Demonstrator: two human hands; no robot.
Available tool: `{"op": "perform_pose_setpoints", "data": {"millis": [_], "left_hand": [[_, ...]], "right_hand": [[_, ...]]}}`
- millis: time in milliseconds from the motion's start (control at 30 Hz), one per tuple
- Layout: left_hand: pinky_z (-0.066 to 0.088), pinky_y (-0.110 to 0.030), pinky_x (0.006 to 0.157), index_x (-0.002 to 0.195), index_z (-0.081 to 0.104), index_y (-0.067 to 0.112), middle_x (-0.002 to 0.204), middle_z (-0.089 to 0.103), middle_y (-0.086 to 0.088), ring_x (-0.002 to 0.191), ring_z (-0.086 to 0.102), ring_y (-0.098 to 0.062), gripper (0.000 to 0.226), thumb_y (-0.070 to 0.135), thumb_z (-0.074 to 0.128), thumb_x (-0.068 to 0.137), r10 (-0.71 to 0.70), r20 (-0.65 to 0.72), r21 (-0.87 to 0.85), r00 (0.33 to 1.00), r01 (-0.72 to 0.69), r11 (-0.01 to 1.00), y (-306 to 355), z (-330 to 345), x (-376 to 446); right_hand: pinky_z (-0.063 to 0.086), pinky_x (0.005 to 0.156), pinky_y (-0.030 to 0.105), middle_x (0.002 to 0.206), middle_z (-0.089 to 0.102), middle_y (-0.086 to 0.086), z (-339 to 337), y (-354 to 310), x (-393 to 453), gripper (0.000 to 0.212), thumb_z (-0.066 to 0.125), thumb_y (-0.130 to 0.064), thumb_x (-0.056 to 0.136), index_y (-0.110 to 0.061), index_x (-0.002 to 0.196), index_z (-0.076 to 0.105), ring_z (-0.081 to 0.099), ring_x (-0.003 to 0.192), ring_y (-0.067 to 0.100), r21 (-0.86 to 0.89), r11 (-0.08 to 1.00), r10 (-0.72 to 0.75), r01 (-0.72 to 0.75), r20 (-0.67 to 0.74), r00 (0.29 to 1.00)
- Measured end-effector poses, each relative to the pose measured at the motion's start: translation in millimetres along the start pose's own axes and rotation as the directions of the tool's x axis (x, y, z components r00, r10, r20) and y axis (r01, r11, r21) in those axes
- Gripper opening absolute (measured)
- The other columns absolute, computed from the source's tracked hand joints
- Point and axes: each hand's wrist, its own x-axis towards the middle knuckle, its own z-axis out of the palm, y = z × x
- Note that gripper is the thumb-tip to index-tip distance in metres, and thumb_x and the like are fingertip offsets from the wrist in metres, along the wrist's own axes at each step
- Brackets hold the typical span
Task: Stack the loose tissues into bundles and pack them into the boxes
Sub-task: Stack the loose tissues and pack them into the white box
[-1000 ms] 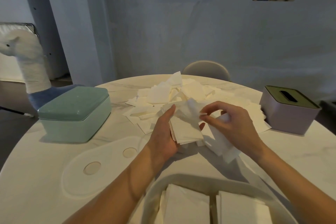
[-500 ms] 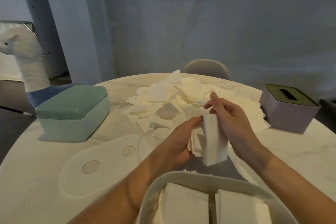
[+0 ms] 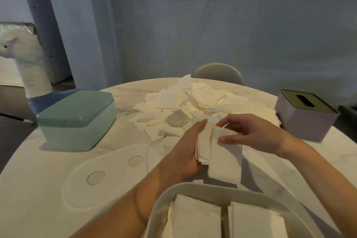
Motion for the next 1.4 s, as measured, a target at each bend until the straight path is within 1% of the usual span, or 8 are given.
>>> {"op": "perform_pose_setpoints", "data": {"millis": [133,233,433,667,900,1167,1300,1400], "left_hand": [[0.049,-0.056,0.106,0.138,0.057,0.024,0.119,0.069,-0.016,0.107,0.067,-0.032,0.059,0.066,0.052,0.097,-0.02,0.082,0.031,0.996,0.017,0.999,0.3,-1.1,-1.0],[0.052,-0.058,0.103,0.137,0.057,0.026,0.119,0.071,-0.015,0.111,0.069,-0.034,0.065,0.07,0.057,0.089,-0.038,0.106,0.036,0.994,0.034,0.999,-0.3,1.3,-1.2],[0.057,-0.047,0.095,0.137,0.059,0.014,0.117,0.073,-0.019,0.1,0.073,-0.03,0.054,0.028,0.079,0.088,0.053,0.068,0.092,0.996,-0.059,0.994,4.2,0.2,-8.6],[0.058,-0.042,0.09,0.143,0.056,0.022,0.122,0.072,-0.017,0.091,0.071,-0.026,0.072,-0.013,0.069,0.082,0.329,-0.067,-0.03,0.942,-0.331,0.943,28.4,-31.6,3.8],[0.059,-0.048,0.087,0.139,0.059,0.033,0.1,0.069,-0.007,0.091,0.068,-0.029,0.087,-0.011,0.077,0.067,0.428,-0.11,0.001,0.897,-0.431,0.903,31.5,-35.2,5.2],[0.063,-0.04,0.071,0.126,0.068,0.029,0.101,0.073,-0.009,0.083,0.068,-0.025,0.051,-0.006,0.067,0.089,0.423,-0.167,-0.014,0.891,-0.431,0.902,34.6,-40.5,6.5],[0.058,-0.043,0.082,0.081,0.084,0.028,0.092,0.077,-0.005,0.091,0.067,-0.026,0.035,-0.002,0.068,0.091,0.384,-0.198,-0.005,0.902,-0.393,0.92,37.1,-43.8,6.1],[0.057,-0.043,0.085,0.089,0.082,0.027,0.101,0.075,-0.008,0.096,0.066,-0.027,0.032,-0.001,0.067,0.093,0.379,-0.207,-0.019,0.902,-0.391,0.92,38.9,-45.9,5.0]], "right_hand": [[0.056,0.089,0.028,0.103,0.075,-0.014,6.9,-0.8,2.7,0.043,0.078,-0.05,0.07,-0.028,0.106,0.074,0.071,0.097,0.009,0.234,0.971,-0.003,0.048,-0.189,0.982],[0.057,0.075,0.02,0.099,0.074,-0.016,17.5,2.2,7.8,0.033,0.082,-0.043,0.076,-0.029,0.105,0.072,0.071,0.091,0.006,0.118,0.99,-0.035,0.077,-0.326,0.945],[0.053,0.076,0.012,0.103,0.071,-0.018,14.5,13.9,11.7,0.031,0.067,-0.049,0.083,-0.029,0.106,0.071,0.068,0.093,0.003,-0.017,0.99,-0.131,0.137,-0.423,0.897],[0.048,0.102,0.024,0.138,0.042,-0.028,-0.4,35.9,1.3,0.074,0.083,-0.067,0.06,-0.055,0.127,0.052,0.049,0.122,0.004,-0.294,0.955,0.124,-0.046,0.253,0.96],[0.053,0.084,0.025,0.112,0.059,-0.009,21.8,20.5,8.5,0.086,0.076,-0.072,0.056,-0.029,0.125,0.05,0.059,0.096,0.011,-0.153,0.91,0.38,-0.385,-0.058,0.923],[0.048,0.066,0.021,0.105,0.059,-0.008,24.8,22.0,8.2,0.079,0.09,-0.052,0.066,-0.027,0.126,0.045,0.058,0.088,0.01,-0.06,0.894,0.436,-0.444,-0.108,0.893],[0.049,0.077,0.029,0.103,0.059,-0.009,19.9,25.1,9.4,0.071,0.089,-0.053,0.065,-0.027,0.12,0.053,0.056,0.091,0.012,0.041,0.868,0.497,-0.496,-0.071,0.865],[0.052,0.088,0.033,0.103,0.061,-0.01,12.1,26.1,10.3,0.06,0.088,-0.049,0.068,-0.028,0.116,0.059,0.059,0.093,0.012,0.072,0.866,0.499,-0.495,-0.067,0.864]]}}
